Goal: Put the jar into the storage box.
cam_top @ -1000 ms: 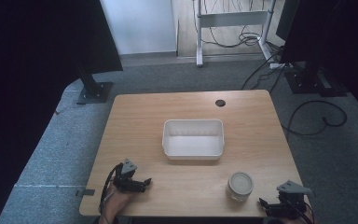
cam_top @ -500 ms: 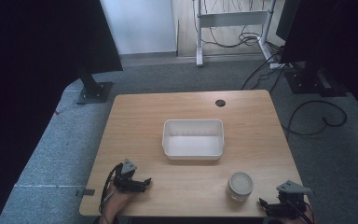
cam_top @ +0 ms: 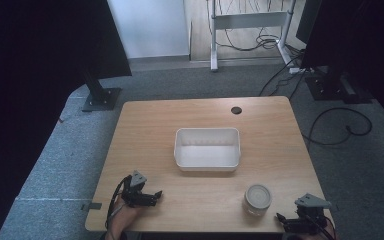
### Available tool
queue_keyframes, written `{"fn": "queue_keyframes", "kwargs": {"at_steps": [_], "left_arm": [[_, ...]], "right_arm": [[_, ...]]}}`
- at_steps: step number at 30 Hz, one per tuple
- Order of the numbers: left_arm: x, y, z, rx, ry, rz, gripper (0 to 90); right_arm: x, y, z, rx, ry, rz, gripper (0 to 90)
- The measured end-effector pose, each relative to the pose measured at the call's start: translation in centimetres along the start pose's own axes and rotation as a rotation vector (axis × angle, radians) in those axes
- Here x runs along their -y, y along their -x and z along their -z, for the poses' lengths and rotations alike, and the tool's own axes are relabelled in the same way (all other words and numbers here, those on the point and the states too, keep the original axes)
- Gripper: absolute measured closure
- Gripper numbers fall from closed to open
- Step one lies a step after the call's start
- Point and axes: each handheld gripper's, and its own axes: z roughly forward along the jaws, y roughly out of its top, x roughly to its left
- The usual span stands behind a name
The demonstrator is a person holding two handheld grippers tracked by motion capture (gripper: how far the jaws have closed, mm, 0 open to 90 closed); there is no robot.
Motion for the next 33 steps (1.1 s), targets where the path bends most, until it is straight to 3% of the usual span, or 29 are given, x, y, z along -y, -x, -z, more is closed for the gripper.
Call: {"fn": "queue_keyframes", "kwargs": {"at_steps": [22, 33], "left_arm": [[0.0, 0.2, -0.1, -0.009, -0.001, 0.011, 3.1], [-0.1, 0.2, -0.1, -0.017, -0.001, 0.018, 3.0]], "right_arm": [[-1.7, -1.9, 1.7, -0.058, 0.08, 0.052, 2.2], [-2.8, -3.4, 1.6, -0.118, 0.119, 0.099, 2.1]]}}
